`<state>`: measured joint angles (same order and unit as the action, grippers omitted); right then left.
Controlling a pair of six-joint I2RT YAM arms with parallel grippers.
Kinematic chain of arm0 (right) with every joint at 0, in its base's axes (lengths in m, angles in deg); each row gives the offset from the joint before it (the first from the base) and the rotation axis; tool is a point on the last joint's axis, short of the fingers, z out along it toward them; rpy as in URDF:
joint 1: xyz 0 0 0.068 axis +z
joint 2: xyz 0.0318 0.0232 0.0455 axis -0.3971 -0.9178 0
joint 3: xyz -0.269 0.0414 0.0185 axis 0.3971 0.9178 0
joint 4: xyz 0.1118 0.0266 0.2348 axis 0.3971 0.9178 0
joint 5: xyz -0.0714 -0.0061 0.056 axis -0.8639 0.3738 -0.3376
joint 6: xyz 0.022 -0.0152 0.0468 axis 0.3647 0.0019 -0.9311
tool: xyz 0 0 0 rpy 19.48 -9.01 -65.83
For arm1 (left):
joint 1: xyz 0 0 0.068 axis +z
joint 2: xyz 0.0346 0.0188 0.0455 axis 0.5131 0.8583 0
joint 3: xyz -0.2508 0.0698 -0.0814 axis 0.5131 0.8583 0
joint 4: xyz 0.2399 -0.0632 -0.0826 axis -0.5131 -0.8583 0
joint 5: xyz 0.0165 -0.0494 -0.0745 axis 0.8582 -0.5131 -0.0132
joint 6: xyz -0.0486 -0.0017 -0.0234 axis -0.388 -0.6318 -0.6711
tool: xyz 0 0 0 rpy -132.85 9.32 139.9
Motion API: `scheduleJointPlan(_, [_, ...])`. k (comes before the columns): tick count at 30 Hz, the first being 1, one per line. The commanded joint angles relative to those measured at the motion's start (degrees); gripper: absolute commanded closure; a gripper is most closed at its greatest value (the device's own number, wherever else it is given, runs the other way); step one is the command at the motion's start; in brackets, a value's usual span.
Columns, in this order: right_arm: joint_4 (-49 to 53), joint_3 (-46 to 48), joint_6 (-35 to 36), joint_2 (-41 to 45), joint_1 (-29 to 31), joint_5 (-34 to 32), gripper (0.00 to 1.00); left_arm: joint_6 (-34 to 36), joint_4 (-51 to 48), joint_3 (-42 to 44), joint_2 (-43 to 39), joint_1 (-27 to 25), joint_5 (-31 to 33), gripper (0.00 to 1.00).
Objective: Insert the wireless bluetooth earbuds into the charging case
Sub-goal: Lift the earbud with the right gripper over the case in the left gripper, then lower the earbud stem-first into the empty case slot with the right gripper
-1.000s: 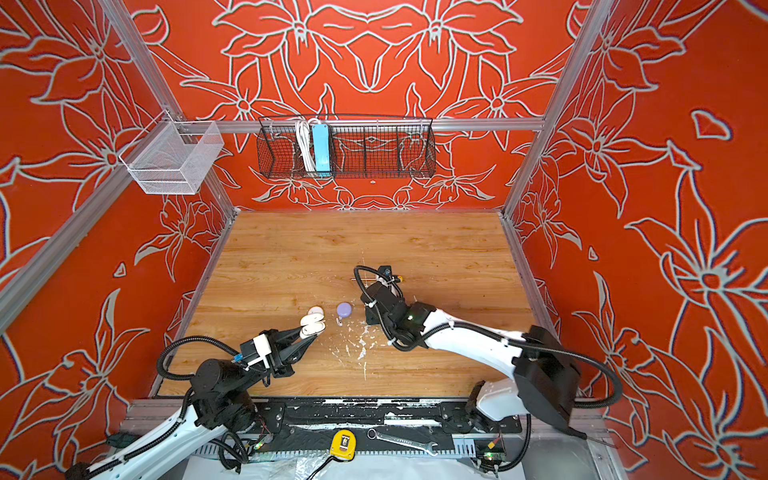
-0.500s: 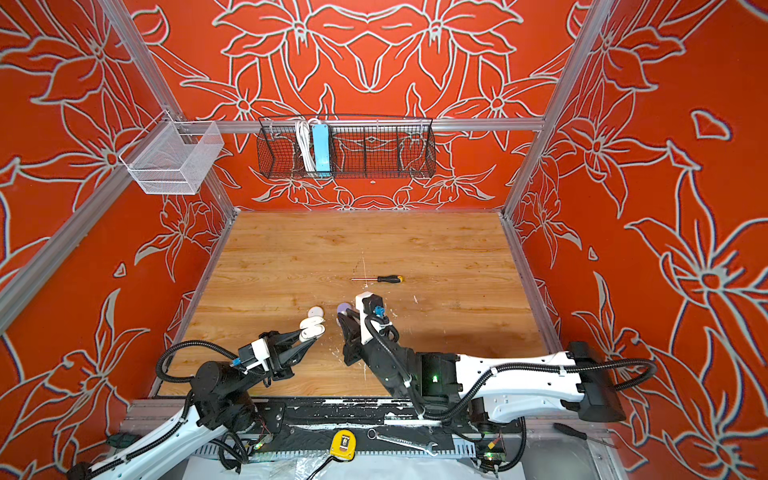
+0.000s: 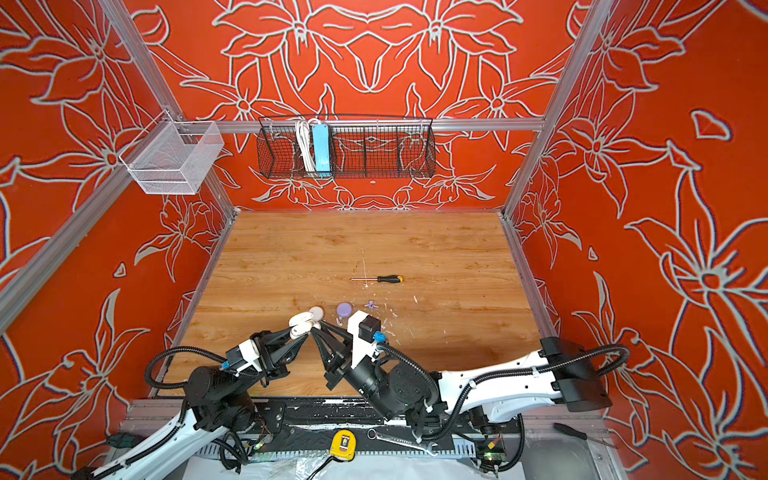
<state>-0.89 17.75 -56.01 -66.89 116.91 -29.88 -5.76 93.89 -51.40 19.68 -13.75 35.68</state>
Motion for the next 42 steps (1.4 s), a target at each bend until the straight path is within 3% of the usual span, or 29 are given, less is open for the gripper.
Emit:
scheduleJointPlan(1, [-10.47,-0.96,2.41,-3.42,0.31,2.98,0.91,-0.02,0.99,2.57,-1.38,-0.12,0.82,1.00])
scheduleJointPlan(42, [-19.99,-6.06,0.73,-16.40,-0.61,-2.45,0.95,0.39,3.28,3.11,-1.68,-0.12,-3.40,1.00])
